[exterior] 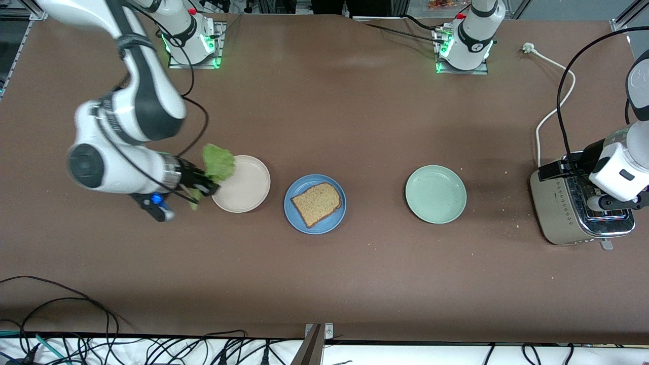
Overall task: Make sandwich in blue plate with both arms
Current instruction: 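Carry the lettuce with the right gripper and drop it onto the bread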
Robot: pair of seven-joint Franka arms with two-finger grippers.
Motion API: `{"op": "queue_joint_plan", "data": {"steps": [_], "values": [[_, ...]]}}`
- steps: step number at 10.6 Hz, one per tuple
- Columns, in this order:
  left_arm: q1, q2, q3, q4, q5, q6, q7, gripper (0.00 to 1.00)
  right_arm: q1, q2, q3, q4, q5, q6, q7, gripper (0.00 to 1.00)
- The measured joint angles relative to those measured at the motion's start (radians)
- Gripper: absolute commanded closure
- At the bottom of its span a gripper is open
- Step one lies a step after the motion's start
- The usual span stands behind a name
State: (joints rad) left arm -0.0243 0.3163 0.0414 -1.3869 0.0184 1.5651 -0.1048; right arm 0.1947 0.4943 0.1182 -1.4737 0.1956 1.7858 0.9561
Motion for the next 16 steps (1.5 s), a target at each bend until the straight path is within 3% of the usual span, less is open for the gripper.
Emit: {"op": "queue_joint_plan", "data": {"steps": [4,5,6,7,9,16], "values": [[0.0,0.001,0.0,-0.001,0.0,0.0,0.004,0.0,0.21,0.173,0.004,-0.003,0.037,0.488,0.409,0.88],[0.0,0.001,0.0,-0.001,0.0,0.0,0.004,0.0,0.245,0.221,0.003,-0.002,0.037,0.595,0.463,0.81],[0.0,0.001,0.0,-0.001,0.0,0.0,0.005,0.0,0.269,0.26,0.003,-0.001,0.038,0.667,0.487,0.55],[0.0,0.001,0.0,-0.001,0.0,0.0,0.005,0.0,0.284,0.29,0.003,0.0,0.038,0.713,0.496,0.16],[0.0,0.001,0.0,-0.001,0.0,0.0,0.006,0.0,0.302,0.312,0.003,0.003,0.038,0.734,0.499,0.0],[0.0,0.002,0.0,-0.001,0.0,0.0,0.016,0.0,0.309,0.256,-0.029,0.031,0.001,0.731,0.537,0.0]]}}
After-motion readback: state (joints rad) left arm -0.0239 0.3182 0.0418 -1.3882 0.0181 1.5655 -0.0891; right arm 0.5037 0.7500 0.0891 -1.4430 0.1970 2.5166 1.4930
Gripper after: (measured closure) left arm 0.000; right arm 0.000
